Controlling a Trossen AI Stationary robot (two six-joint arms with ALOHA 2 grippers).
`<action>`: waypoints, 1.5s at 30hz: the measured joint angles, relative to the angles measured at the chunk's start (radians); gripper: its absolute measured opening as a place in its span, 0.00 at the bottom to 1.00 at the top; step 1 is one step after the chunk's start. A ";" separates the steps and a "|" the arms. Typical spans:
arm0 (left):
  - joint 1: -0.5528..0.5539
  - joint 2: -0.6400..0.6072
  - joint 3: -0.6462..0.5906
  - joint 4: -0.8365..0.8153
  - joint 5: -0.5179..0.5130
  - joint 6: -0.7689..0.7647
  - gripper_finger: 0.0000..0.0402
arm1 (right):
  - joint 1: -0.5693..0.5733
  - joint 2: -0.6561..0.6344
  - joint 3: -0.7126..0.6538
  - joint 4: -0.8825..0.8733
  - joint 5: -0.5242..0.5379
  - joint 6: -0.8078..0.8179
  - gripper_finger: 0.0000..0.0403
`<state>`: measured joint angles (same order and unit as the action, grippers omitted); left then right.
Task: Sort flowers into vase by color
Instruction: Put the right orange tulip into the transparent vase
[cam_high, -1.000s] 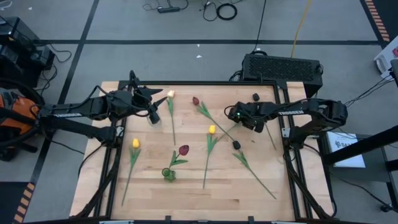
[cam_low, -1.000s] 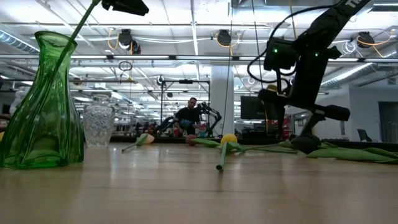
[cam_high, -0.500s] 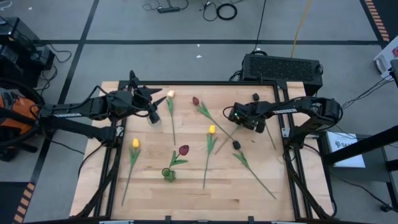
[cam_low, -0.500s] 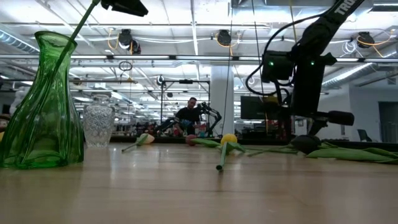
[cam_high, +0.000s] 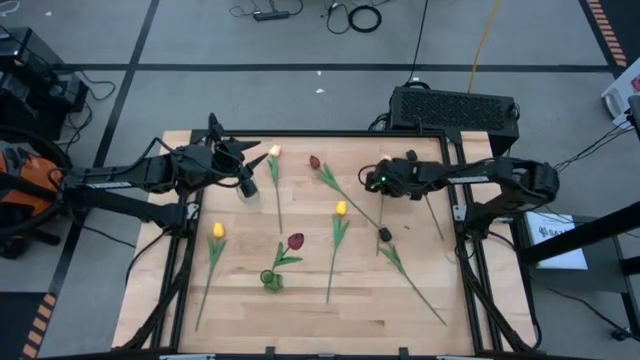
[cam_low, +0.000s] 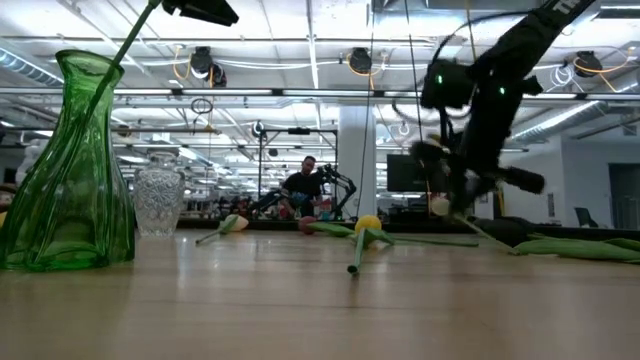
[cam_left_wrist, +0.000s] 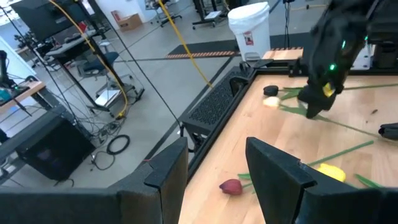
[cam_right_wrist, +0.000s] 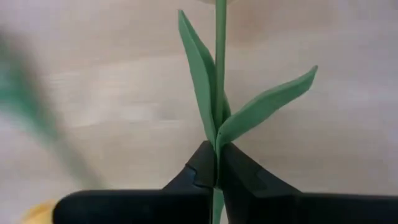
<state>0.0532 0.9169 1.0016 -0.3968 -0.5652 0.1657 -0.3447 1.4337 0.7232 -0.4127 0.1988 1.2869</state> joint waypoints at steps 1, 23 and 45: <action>0.000 0.000 0.000 0.002 0.000 0.000 0.43 | 0.001 -0.023 0.008 0.029 0.002 -0.036 0.01; 0.036 0.119 0.001 0.409 0.422 -0.172 0.43 | 0.135 -0.123 0.431 0.573 -0.233 -0.982 0.00; 0.040 0.174 0.000 0.654 0.564 -0.213 0.43 | 0.217 0.104 0.648 0.614 -0.389 -1.192 0.00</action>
<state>0.0933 1.0912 1.0019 0.2575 -0.0010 -0.0475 -0.1280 1.5379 1.3716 0.2009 -0.1902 0.0948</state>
